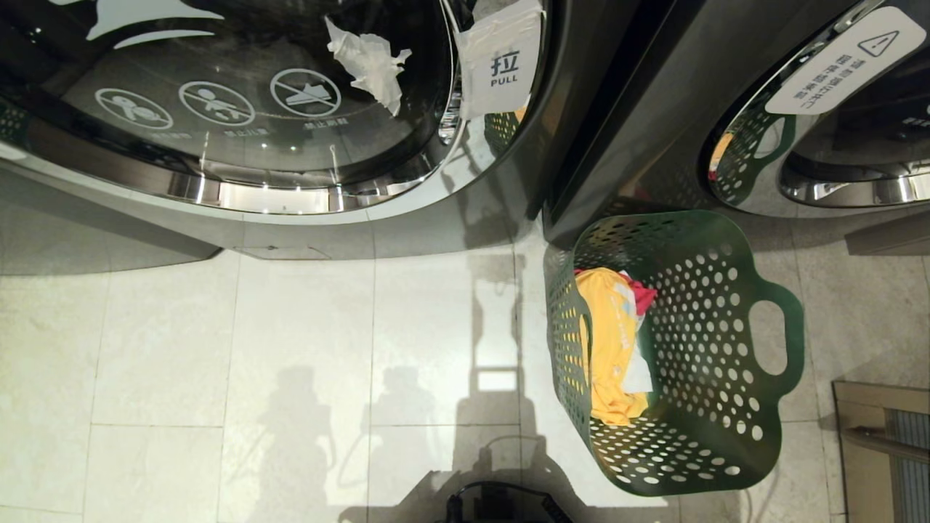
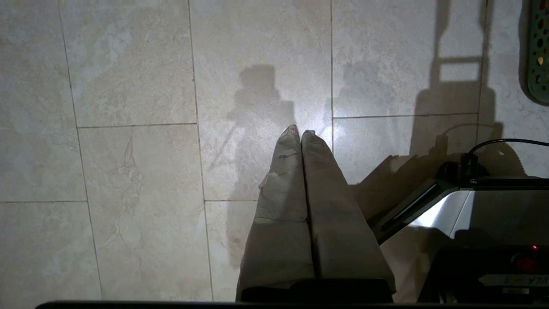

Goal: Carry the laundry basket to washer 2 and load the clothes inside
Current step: Open the lid of the washing machine

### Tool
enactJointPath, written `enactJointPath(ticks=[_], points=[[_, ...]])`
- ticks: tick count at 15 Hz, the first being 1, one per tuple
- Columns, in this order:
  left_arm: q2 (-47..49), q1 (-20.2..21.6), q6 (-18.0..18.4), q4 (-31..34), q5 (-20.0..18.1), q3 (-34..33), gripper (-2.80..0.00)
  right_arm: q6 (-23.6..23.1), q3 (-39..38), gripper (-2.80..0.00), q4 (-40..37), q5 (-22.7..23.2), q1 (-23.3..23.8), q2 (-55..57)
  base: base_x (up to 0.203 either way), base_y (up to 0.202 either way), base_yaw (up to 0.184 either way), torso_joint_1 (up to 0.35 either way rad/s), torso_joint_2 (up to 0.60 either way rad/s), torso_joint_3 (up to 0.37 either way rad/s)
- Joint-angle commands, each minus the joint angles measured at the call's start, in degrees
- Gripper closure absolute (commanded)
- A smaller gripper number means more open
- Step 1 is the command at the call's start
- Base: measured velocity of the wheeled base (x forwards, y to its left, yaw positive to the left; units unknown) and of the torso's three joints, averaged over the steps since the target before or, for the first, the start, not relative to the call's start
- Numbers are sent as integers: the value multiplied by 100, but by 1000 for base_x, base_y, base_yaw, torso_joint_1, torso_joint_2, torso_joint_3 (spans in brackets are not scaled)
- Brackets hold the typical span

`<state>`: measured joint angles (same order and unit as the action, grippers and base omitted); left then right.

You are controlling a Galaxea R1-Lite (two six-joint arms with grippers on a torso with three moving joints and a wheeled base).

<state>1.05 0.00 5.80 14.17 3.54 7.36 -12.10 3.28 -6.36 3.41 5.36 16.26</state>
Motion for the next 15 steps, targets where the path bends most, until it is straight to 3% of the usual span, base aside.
enactJointPath(ticks=[1,4,7,9,11,15], points=[[-92,9,117,19,-76,-15,0,24,-16,0,-54,-4,-55,27,0,0,0,0,0,0],[-96,9,183,-140,-263,-105,0,35,3,0,-131,-22,-374,-503,0,0,0,0,0,0],[-96,9,191,-1001,-343,-409,0,134,-58,0,-23,-50,-508,-1607,0,0,0,0,0,0],[-96,9,-105,-1168,-369,-560,0,329,-292,0,696,-104,-552,-1643,0,0,0,0,0,0],[-96,9,-604,-1193,-338,-648,0,632,-337,0,627,-138,-563,-1626,0,0,0,0,0,0],[-96,9,-633,-1197,-327,-648,0,788,-337,0,627,-148,-563,-1626,0,0,0,0,0,0]])
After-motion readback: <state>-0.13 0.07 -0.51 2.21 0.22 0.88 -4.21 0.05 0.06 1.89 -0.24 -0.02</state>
